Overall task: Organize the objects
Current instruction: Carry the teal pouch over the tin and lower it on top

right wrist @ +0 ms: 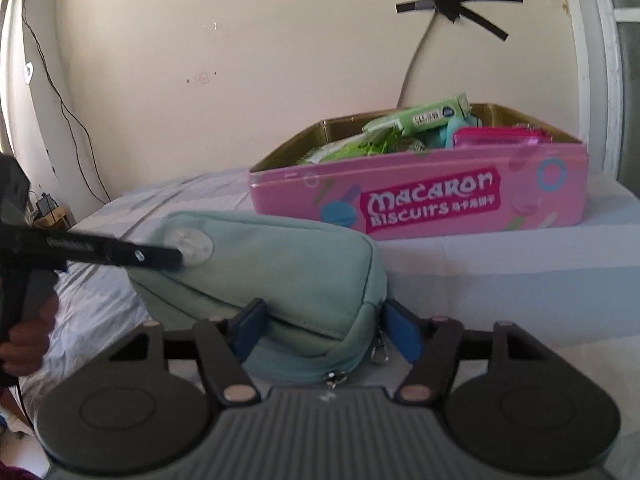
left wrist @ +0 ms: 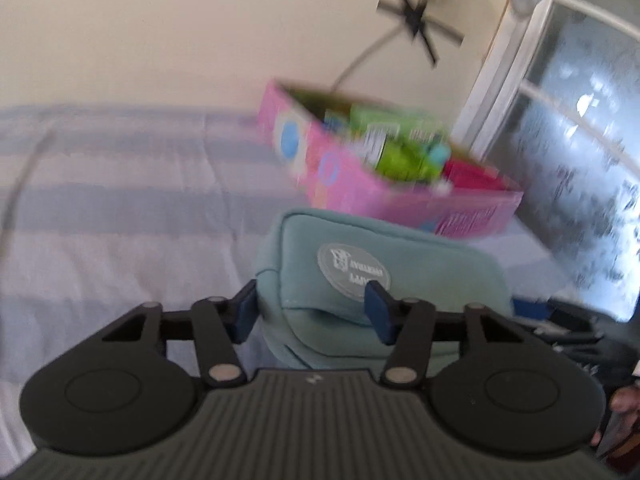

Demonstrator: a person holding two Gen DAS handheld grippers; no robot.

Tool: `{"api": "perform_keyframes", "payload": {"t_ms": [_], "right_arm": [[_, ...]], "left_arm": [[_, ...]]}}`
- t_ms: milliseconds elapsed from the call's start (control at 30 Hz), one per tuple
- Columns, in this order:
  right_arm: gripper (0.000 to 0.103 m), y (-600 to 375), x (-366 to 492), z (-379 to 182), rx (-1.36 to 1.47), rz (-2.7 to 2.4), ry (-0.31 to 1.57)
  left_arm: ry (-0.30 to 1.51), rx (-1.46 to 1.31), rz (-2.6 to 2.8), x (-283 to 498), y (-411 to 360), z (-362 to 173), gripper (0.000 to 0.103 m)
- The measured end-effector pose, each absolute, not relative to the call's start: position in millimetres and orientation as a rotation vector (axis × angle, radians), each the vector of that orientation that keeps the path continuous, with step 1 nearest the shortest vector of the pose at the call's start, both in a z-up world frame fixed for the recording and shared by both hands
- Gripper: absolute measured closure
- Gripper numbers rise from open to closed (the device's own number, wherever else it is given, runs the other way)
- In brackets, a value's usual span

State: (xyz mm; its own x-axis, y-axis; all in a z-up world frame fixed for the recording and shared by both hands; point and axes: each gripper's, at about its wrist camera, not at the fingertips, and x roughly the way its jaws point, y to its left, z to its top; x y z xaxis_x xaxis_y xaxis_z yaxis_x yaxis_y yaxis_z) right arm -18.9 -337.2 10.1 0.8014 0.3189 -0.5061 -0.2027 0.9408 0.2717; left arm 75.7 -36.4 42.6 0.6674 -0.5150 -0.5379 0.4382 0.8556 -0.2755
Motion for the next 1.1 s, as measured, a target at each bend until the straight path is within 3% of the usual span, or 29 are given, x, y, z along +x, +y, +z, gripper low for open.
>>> {"api": "perform_keyframes", "payload": {"t_ms": [167, 333, 633, 1000, 1100], "right_arm": [[0.042, -349, -24, 54, 0.231, 0.296, 0.413], [0.042, -376, 15, 88, 0.189, 0.227, 0.369], [0.047, -446, 133, 77, 0.133, 0.126, 0.569], [0.047, -449, 240, 57, 0.022, 0.071, 0.653], [0.041, -445, 247, 55, 0.021, 0.082, 0.65]], "left_arm": [[0.471, -0.105, -0.543, 70, -45, 106, 0.047], [0.45, -0.086, -0.528, 114, -87, 137, 0.047], [0.72, -0.173, -0.488, 225, -162, 102, 0.047], [0.716, -0.119, -0.361, 295, -198, 82, 0.042], [0.693, -0.081, -0.332, 295, -200, 83, 0.041]]}}
